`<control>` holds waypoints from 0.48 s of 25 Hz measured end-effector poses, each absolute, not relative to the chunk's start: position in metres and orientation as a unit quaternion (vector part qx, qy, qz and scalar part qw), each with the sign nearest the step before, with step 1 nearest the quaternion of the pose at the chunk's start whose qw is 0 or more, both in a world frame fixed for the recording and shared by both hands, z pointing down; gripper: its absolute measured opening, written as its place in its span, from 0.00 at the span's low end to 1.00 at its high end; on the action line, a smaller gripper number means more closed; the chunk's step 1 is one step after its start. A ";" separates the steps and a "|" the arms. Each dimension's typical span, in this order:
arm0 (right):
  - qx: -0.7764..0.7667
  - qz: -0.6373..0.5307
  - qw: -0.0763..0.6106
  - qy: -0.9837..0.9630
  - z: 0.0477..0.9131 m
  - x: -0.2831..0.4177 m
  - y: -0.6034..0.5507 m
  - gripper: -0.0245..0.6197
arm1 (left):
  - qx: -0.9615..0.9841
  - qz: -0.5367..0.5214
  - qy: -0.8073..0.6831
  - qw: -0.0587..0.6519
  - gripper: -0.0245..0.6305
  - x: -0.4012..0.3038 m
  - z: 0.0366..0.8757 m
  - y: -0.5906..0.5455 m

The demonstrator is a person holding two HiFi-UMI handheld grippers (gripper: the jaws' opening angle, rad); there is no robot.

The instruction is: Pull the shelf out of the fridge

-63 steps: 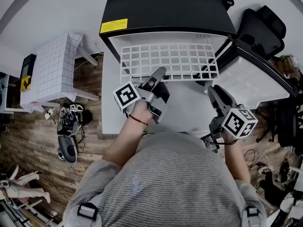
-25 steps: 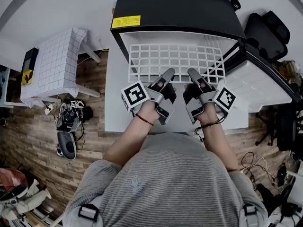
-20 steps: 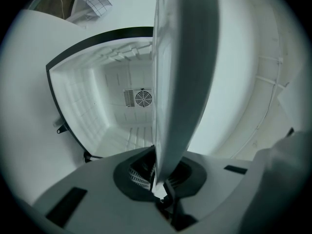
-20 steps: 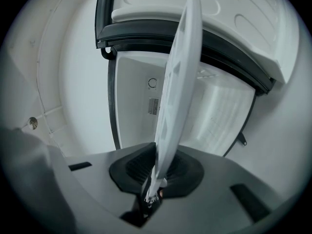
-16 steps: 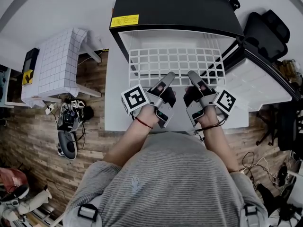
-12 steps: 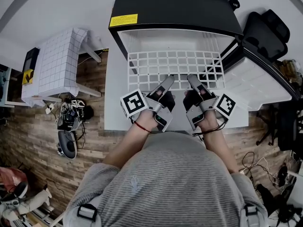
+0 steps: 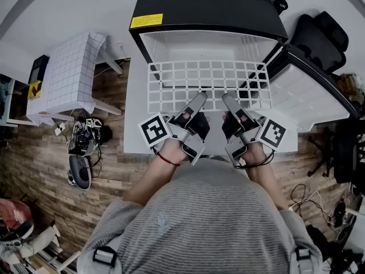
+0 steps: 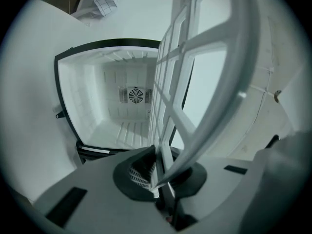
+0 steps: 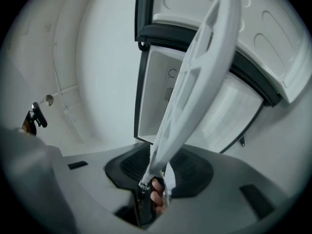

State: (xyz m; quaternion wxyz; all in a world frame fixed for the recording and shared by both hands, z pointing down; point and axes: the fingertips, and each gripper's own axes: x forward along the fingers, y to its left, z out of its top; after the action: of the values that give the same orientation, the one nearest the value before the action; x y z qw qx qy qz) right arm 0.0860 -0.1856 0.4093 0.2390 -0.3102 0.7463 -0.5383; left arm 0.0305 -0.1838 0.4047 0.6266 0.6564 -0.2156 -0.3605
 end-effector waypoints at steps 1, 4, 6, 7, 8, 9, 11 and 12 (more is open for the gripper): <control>-0.304 -0.536 0.227 0.754 0.409 0.084 -0.181 0.24 | 0.656 -0.364 -0.215 0.625 0.09 0.031 0.403 -0.183; -0.289 -0.531 0.184 0.775 0.411 0.083 -0.165 0.29 | 0.659 -0.367 -0.215 0.620 0.09 0.033 0.400 -0.179; -0.286 -0.527 0.162 0.784 0.412 0.090 -0.154 0.29 | 0.658 -0.368 -0.217 0.620 0.09 0.034 0.401 -0.177; -0.286 -0.525 0.155 0.787 0.412 0.094 -0.150 0.29 | 0.656 -0.370 -0.220 0.620 0.09 0.033 0.401 -0.177; -0.287 -0.523 0.148 0.788 0.412 0.099 -0.146 0.29 | 0.654 -0.372 -0.222 0.620 0.09 0.032 0.403 -0.177; -0.288 -0.522 0.142 0.790 0.411 0.104 -0.141 0.29 | 0.654 -0.373 -0.224 0.619 0.09 0.031 0.404 -0.177; -0.292 -0.513 0.125 0.797 0.409 0.114 -0.131 0.29 | 0.655 -0.371 -0.225 0.618 0.09 0.032 0.405 -0.176; -0.294 -0.505 0.113 0.804 0.407 0.120 -0.124 0.29 | 0.656 -0.370 -0.226 0.618 0.09 0.033 0.405 -0.175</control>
State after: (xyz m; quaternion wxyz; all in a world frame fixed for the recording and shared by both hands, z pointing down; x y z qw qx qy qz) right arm 0.1204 -0.1245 0.4075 0.1126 -0.2937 0.8039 -0.5048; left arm 0.0327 -0.1752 0.4048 0.6181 0.6559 -0.2256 -0.3698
